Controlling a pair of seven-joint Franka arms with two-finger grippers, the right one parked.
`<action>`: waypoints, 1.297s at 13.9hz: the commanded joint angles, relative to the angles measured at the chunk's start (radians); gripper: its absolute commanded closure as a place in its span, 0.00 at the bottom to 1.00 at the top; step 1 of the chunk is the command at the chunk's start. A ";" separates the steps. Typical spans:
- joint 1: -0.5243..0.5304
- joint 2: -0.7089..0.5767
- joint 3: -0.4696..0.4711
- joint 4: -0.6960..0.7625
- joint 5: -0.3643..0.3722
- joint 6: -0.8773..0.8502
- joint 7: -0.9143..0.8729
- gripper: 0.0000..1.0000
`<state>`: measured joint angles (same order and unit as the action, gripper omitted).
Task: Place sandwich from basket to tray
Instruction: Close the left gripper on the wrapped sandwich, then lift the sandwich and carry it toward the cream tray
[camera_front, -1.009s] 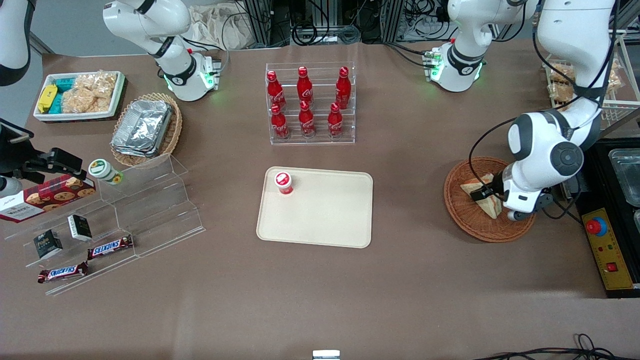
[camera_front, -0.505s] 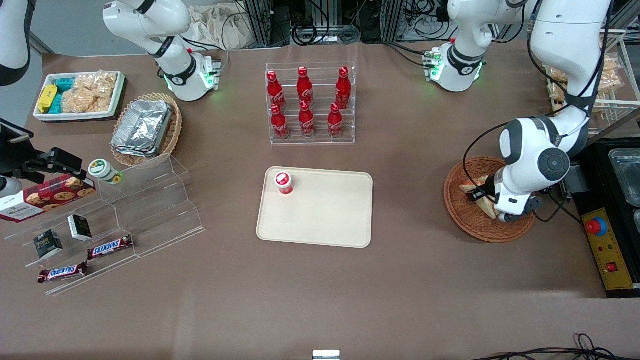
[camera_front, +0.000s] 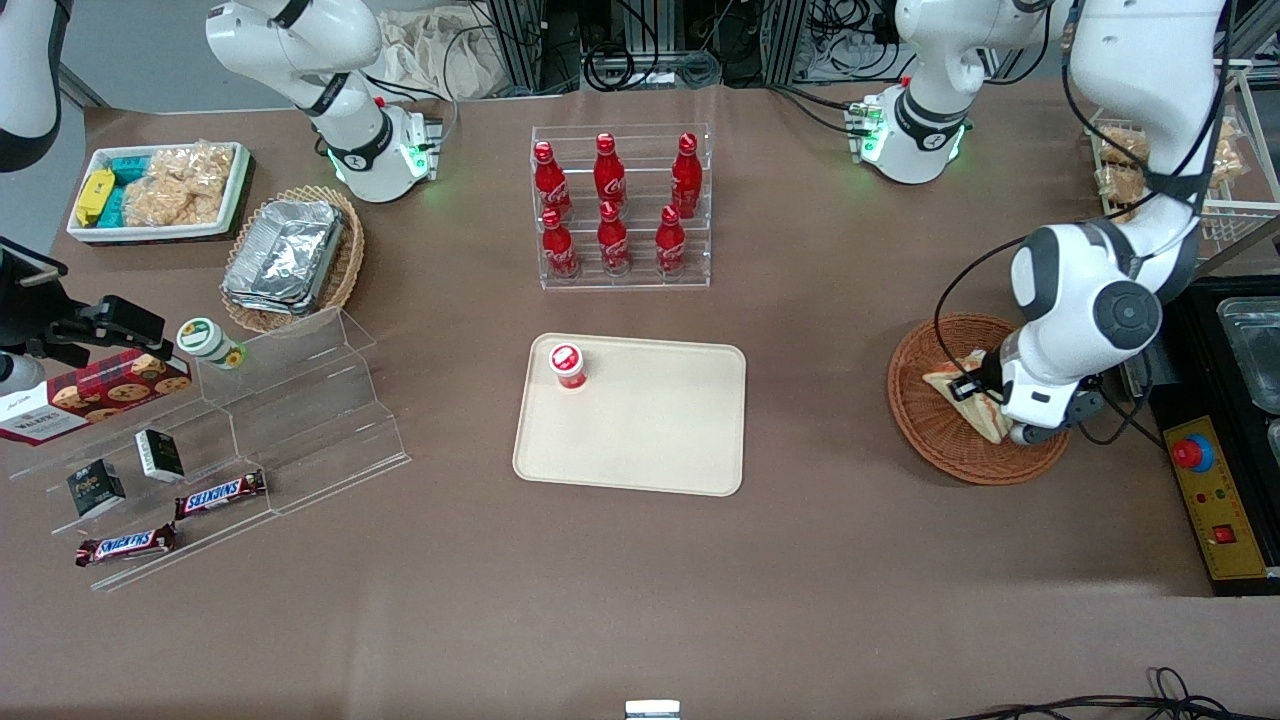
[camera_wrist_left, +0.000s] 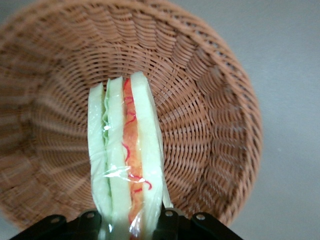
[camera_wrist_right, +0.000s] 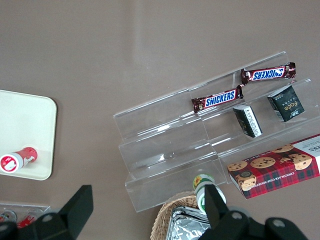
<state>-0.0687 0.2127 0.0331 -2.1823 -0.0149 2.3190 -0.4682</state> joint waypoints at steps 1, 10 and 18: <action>-0.014 -0.159 0.008 0.025 0.047 -0.145 -0.001 0.67; -0.016 -0.294 -0.281 0.462 0.047 -0.734 -0.053 0.66; -0.016 -0.092 -0.626 0.552 0.159 -0.666 -0.320 0.65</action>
<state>-0.0868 0.0122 -0.5309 -1.6861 0.0992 1.6306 -0.7208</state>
